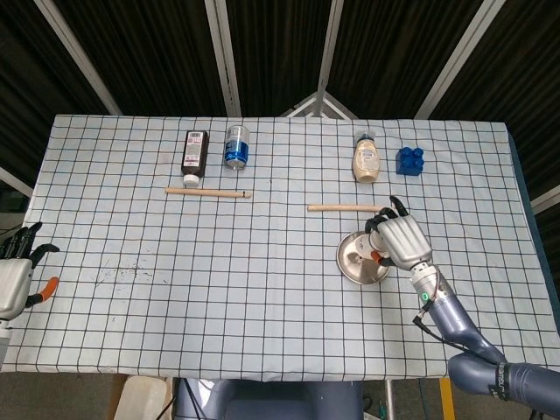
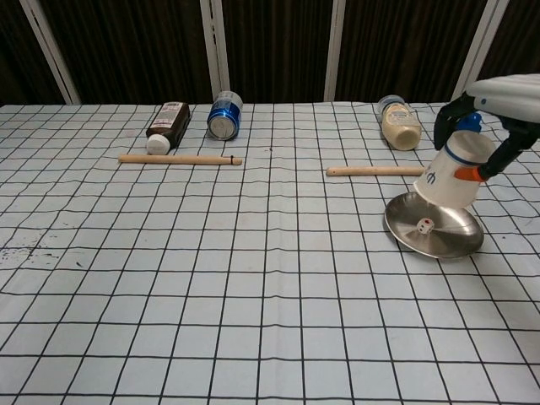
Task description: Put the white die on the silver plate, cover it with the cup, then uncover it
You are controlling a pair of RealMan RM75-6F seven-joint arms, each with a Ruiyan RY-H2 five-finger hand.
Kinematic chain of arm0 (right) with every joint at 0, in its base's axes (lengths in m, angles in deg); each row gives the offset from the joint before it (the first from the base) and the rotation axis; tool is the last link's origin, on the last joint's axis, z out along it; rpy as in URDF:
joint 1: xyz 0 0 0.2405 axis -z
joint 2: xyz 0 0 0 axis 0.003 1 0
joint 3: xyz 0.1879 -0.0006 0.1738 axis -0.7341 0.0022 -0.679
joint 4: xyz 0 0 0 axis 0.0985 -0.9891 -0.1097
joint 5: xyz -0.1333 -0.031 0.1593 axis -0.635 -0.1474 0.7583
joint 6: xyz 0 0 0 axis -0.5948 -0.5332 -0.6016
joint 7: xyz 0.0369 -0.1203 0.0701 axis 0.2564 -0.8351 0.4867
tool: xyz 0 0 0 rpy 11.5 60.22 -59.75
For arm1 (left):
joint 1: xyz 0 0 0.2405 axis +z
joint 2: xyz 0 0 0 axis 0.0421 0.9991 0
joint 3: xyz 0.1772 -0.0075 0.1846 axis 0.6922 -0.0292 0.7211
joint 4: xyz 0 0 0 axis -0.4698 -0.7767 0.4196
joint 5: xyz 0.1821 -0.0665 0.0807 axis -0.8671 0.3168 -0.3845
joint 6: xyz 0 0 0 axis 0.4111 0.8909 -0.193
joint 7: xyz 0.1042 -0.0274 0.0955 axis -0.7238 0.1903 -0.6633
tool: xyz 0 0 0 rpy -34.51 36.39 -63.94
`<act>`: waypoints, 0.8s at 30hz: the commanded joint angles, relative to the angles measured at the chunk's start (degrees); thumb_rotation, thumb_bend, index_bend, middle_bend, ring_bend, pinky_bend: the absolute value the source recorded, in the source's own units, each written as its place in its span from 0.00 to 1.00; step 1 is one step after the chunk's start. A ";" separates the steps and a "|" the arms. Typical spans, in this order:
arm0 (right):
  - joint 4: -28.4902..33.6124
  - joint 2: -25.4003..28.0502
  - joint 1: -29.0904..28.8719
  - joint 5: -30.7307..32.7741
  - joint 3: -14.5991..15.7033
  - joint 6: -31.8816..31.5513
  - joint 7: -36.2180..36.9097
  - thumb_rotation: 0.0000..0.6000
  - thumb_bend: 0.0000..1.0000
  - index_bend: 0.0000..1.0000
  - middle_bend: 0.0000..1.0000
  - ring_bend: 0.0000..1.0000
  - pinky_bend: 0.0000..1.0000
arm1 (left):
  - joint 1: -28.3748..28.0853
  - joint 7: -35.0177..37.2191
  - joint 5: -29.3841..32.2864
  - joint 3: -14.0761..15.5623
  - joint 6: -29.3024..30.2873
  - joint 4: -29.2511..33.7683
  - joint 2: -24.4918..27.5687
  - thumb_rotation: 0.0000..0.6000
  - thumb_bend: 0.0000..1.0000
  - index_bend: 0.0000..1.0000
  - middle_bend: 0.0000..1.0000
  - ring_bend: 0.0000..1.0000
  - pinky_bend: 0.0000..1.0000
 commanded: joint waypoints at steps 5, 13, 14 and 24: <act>-6.12 -0.75 -2.02 4.97 -1.62 2.49 -3.65 1.00 0.36 0.46 0.46 0.23 0.00 | -0.10 -0.06 0.91 -0.29 -0.50 -0.14 -0.01 1.00 0.47 0.31 0.00 0.00 0.10; -16.35 -3.30 -4.15 8.43 -2.69 8.14 -0.50 1.00 0.36 0.46 0.46 0.23 0.00 | -0.14 -0.39 1.27 -0.45 -0.49 -0.34 -0.21 1.00 0.47 0.31 0.00 0.00 0.10; -17.44 -3.64 -4.30 8.51 -2.68 8.71 0.03 1.00 0.36 0.46 0.46 0.23 0.00 | -0.15 -0.46 1.33 -0.47 -0.51 -0.34 -0.23 1.00 0.47 0.31 0.00 0.00 0.10; -29.21 -7.71 -4.25 8.79 -1.71 14.23 6.54 1.00 0.36 0.46 0.46 0.23 0.00 | -0.71 -2.57 2.37 -0.56 -1.51 -0.75 -1.16 1.00 0.47 0.31 0.00 0.00 0.10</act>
